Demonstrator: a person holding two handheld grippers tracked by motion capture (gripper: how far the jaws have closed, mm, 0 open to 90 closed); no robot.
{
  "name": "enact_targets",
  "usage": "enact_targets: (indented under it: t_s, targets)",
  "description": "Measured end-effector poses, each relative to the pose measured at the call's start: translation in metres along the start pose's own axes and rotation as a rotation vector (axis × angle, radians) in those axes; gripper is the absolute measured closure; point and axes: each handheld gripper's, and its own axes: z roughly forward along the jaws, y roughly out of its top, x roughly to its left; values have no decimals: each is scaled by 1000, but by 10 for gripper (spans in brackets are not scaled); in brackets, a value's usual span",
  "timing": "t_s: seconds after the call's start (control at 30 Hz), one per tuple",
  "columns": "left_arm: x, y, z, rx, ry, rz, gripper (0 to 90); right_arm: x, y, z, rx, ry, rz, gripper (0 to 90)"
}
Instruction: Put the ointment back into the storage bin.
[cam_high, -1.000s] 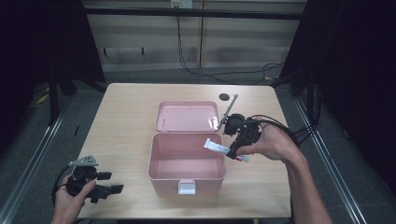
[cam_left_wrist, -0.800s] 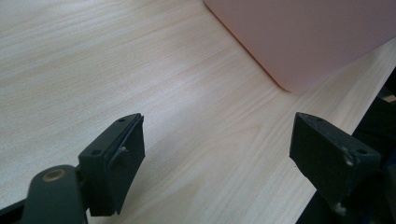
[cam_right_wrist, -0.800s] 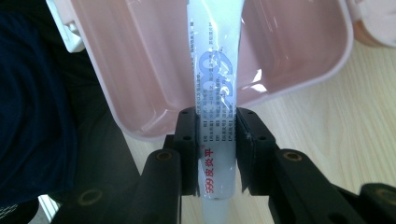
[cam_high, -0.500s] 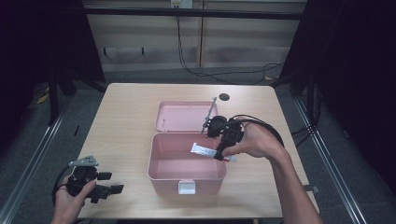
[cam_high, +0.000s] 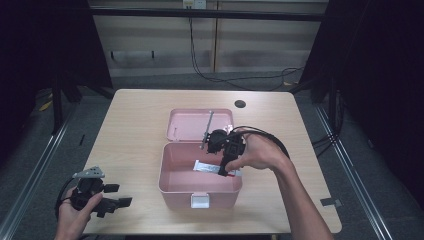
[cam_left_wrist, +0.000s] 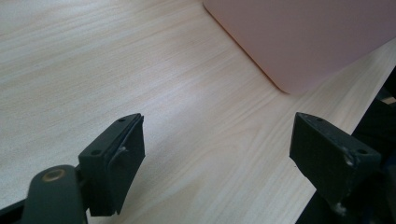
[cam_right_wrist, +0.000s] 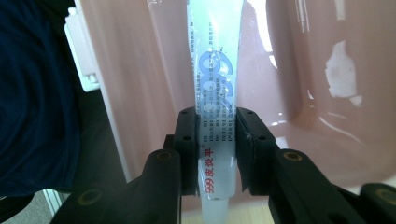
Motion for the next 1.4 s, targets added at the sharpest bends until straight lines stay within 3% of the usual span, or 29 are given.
enact_targets:
  t_s: [0.67, 0.97, 1.4]
  targets:
    - [0, 0, -1, -2, -3, 2, 180, 4, 29, 25, 60, 36, -62, 721]
    - [0, 0, 0, 3, -4, 6, 180, 7, 36, 47, 98, 74, -94, 721]
    - [-1, 0, -1, -2, -5, 2, 180, 7, 44, 74, 104, 103, -113, 721]
